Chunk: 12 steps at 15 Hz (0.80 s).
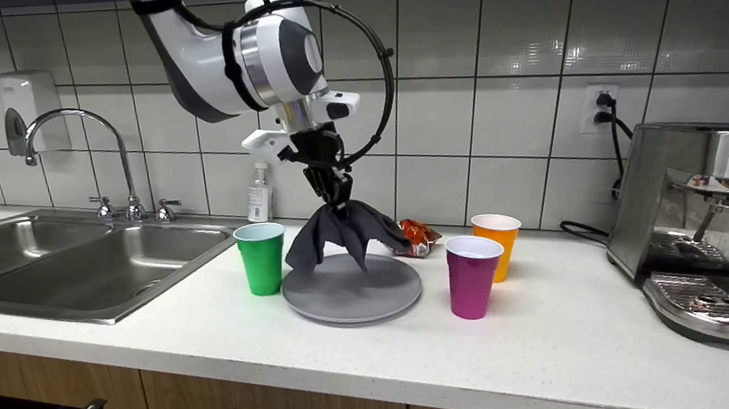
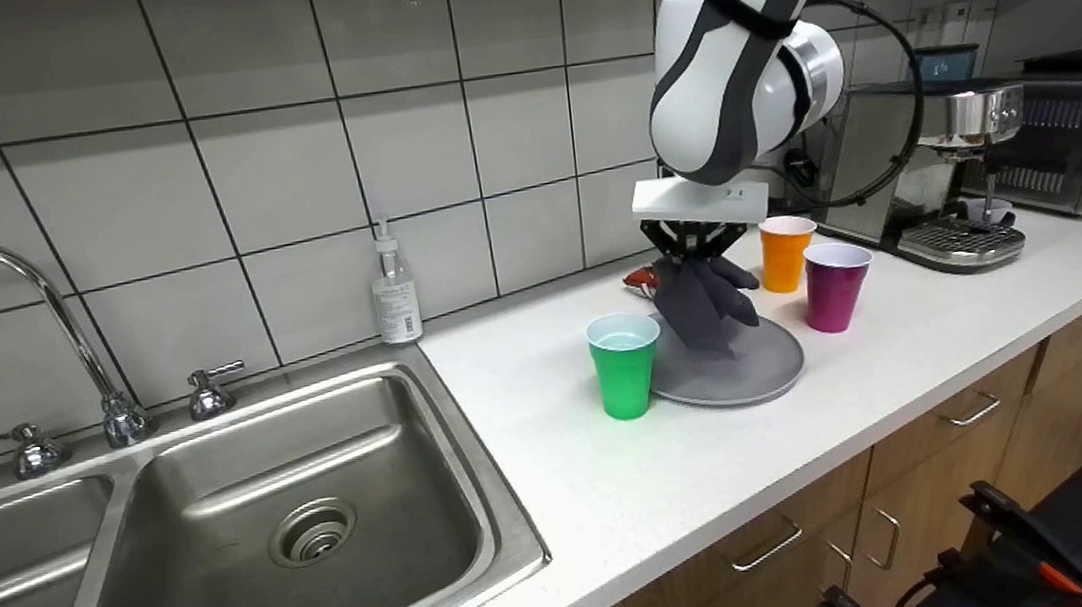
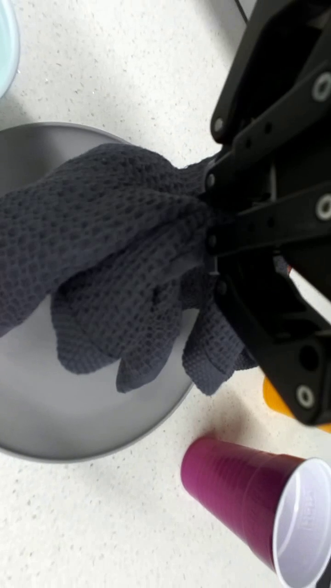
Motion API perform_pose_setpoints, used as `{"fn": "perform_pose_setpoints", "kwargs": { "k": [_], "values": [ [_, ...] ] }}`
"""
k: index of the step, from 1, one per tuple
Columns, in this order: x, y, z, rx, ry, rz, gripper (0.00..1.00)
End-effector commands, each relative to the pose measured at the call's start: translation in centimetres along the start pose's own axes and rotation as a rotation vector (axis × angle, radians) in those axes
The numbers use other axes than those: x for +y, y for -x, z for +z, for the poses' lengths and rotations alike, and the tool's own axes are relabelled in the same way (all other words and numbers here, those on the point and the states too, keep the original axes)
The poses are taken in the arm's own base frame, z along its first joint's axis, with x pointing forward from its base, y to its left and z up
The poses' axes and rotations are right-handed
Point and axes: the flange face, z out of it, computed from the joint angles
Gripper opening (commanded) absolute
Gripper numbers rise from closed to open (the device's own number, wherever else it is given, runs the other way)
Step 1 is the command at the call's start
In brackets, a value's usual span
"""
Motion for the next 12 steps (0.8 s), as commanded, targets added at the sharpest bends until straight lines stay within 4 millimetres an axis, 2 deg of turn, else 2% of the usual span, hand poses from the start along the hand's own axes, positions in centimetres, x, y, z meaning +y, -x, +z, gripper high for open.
{"fn": "perform_pose_setpoints", "kwargs": {
  "k": [1, 5, 12],
  "values": [
    [1.7, 0.3, -2.3, 0.000, 0.010, 0.010, 0.03],
    [3.4, 0.0, -3.4, 0.005, 0.019, 0.021, 0.03],
    [6.6, -1.7, -5.8, 0.035, 0.021, 0.067, 0.03]
  ]
}}
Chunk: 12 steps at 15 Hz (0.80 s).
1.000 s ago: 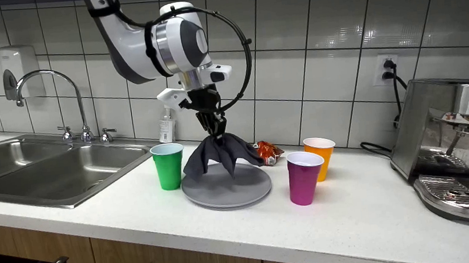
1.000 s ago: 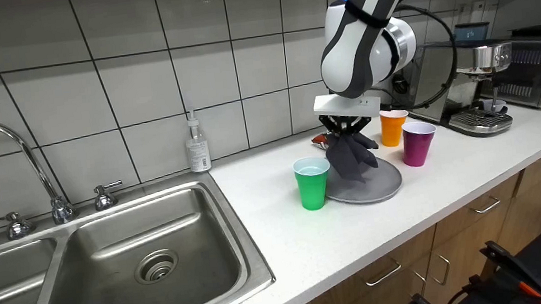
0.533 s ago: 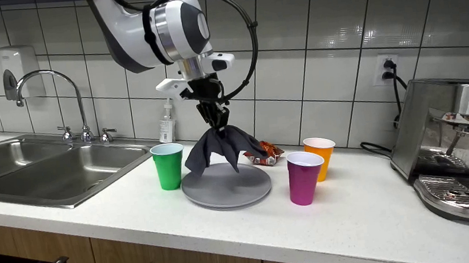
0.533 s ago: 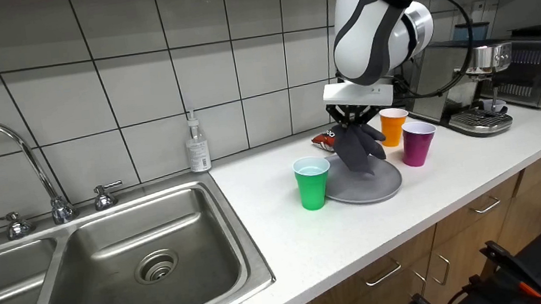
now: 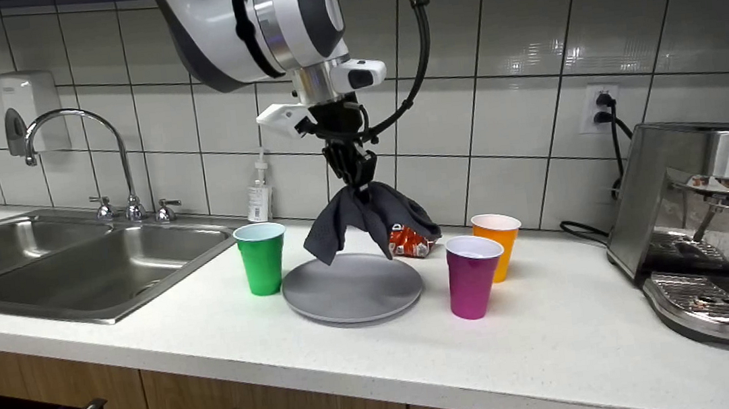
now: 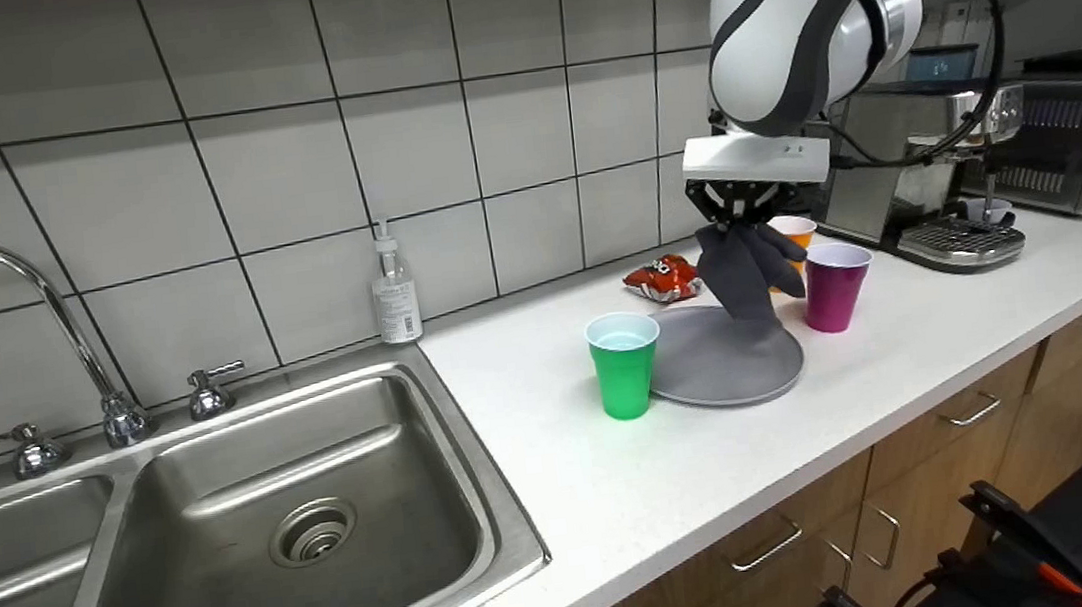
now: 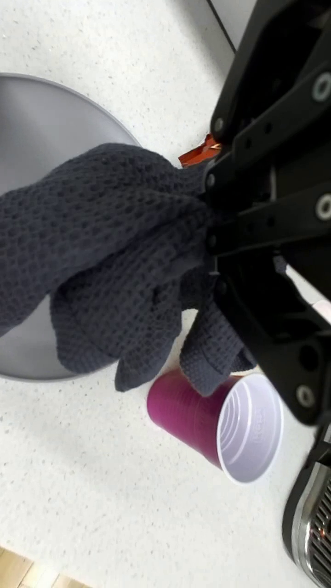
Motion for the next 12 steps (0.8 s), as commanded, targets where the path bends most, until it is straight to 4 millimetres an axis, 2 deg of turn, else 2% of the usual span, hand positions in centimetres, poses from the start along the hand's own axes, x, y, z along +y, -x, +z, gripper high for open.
{"fn": "perform_pose_setpoints", "kwargs": {
  "k": [1, 12],
  "values": [
    [1.7, -0.5, -2.3, 0.014, 0.008, 0.037, 0.03],
    [6.5, -3.8, -4.6, 0.057, 0.009, 0.147, 0.03]
  ]
}}
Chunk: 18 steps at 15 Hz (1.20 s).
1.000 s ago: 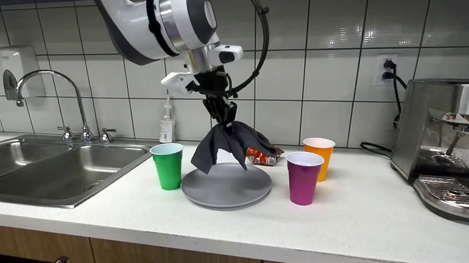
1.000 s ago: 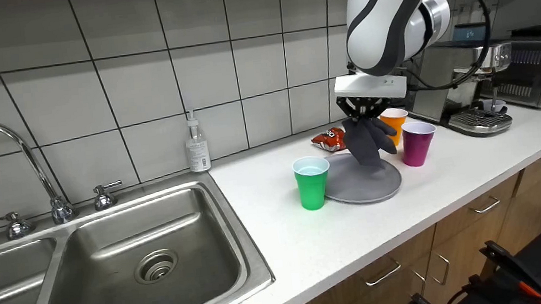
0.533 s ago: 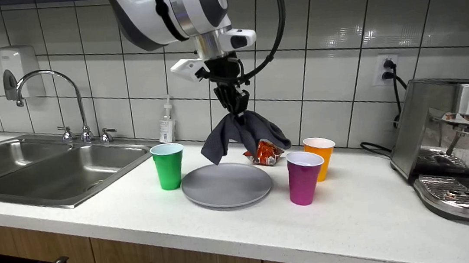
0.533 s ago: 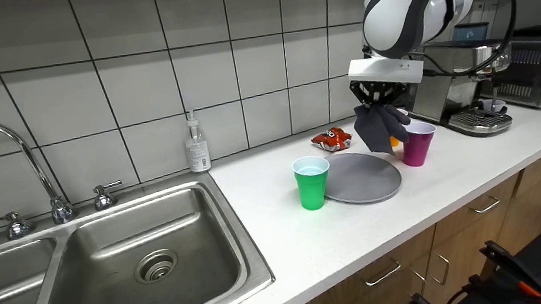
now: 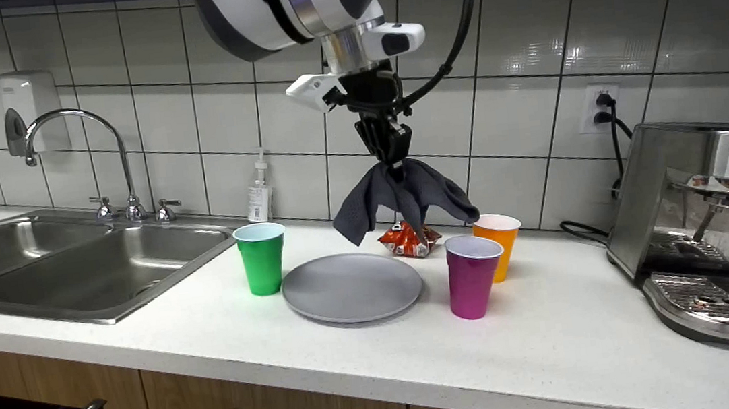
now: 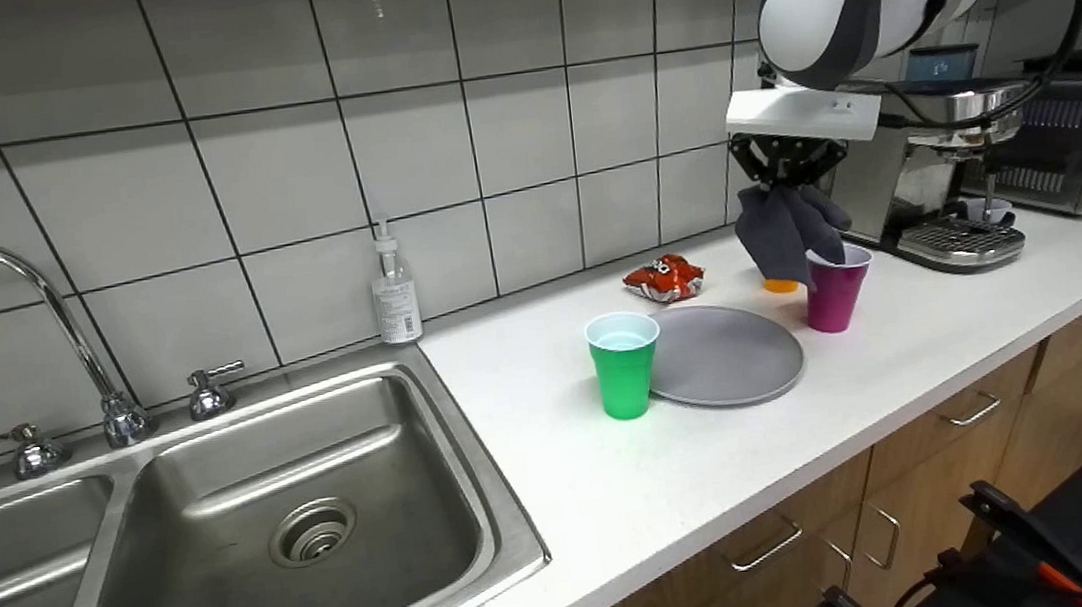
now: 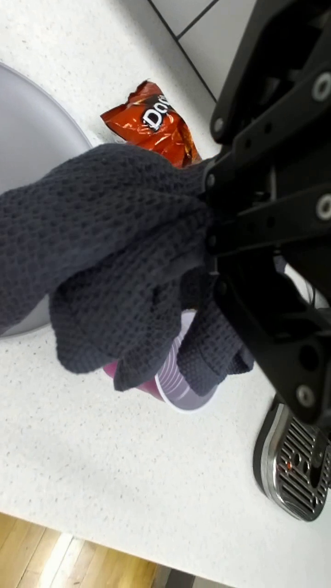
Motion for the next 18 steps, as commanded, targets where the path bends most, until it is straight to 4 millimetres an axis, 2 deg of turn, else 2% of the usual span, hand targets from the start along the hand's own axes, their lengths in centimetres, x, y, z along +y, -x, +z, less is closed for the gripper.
{"fn": "perform_pose_setpoints", "kwargs": {
  "k": [1, 10, 18],
  "values": [
    [1.8, -1.0, -1.7, 0.016, 0.012, 0.039, 0.03],
    [7.1, -4.0, -1.7, 0.034, 0.042, 0.137, 0.03],
    [11.1, -5.6, 0.2, 0.003, 0.096, 0.188, 0.03]
  ]
}}
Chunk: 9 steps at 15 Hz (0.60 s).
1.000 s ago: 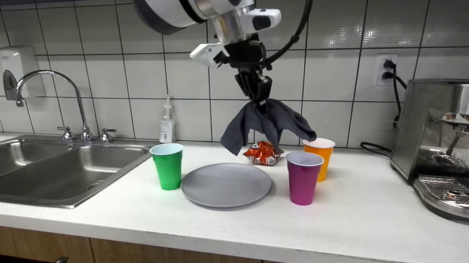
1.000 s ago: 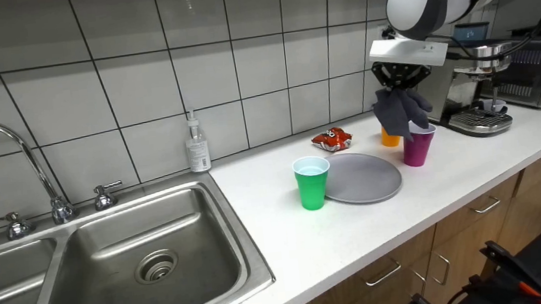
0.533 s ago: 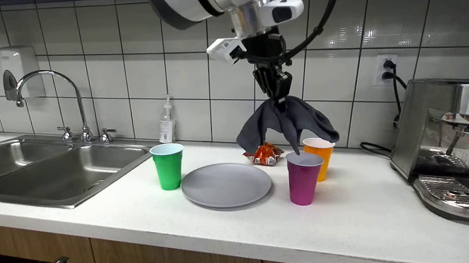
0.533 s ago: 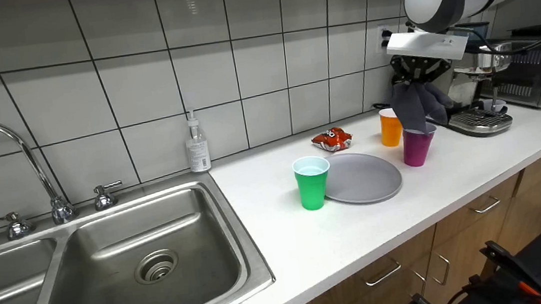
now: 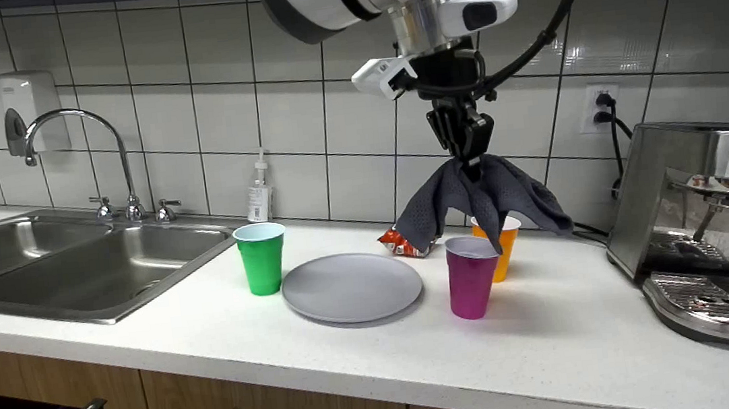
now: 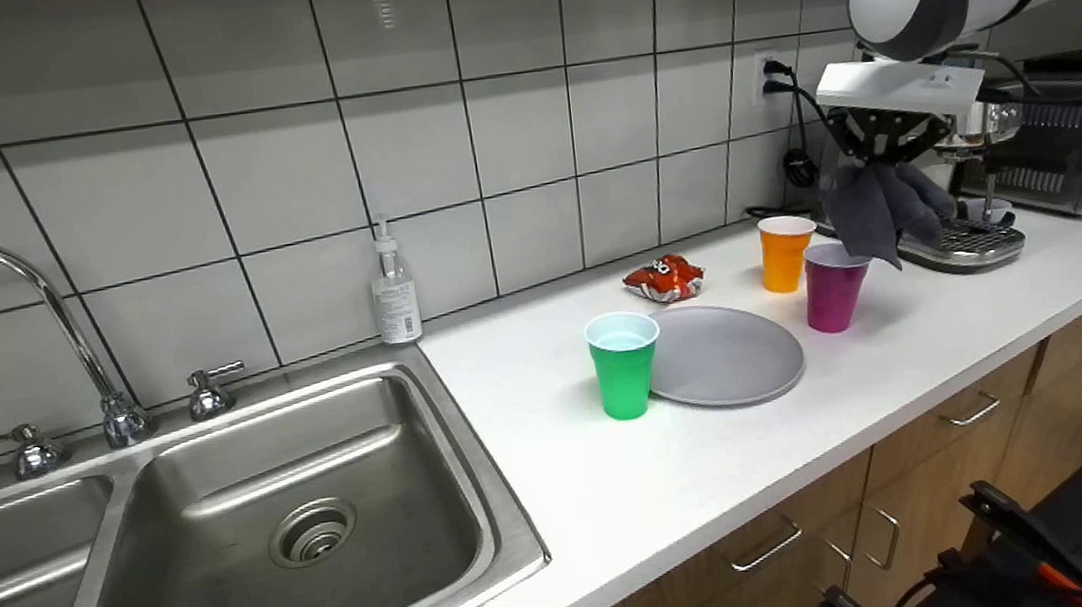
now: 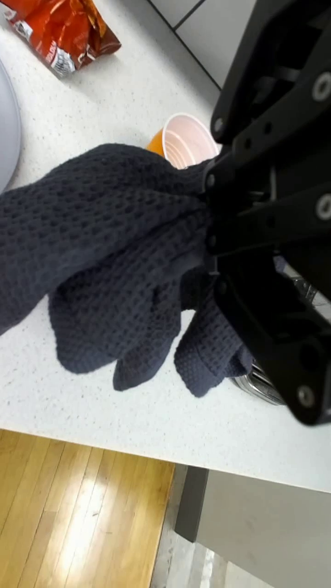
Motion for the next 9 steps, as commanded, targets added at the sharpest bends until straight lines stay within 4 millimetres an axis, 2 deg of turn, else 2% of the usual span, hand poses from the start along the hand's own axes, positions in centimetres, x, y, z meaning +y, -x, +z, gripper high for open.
{"fn": "perform_pose_setpoints", "kwargs": {
  "k": [1, 9],
  "values": [
    [1.3, -1.1, 0.9, -0.027, 0.040, 0.001, 0.03],
    [3.0, -1.2, 5.5, -0.097, 0.132, 0.025, 0.03]
  ]
}}
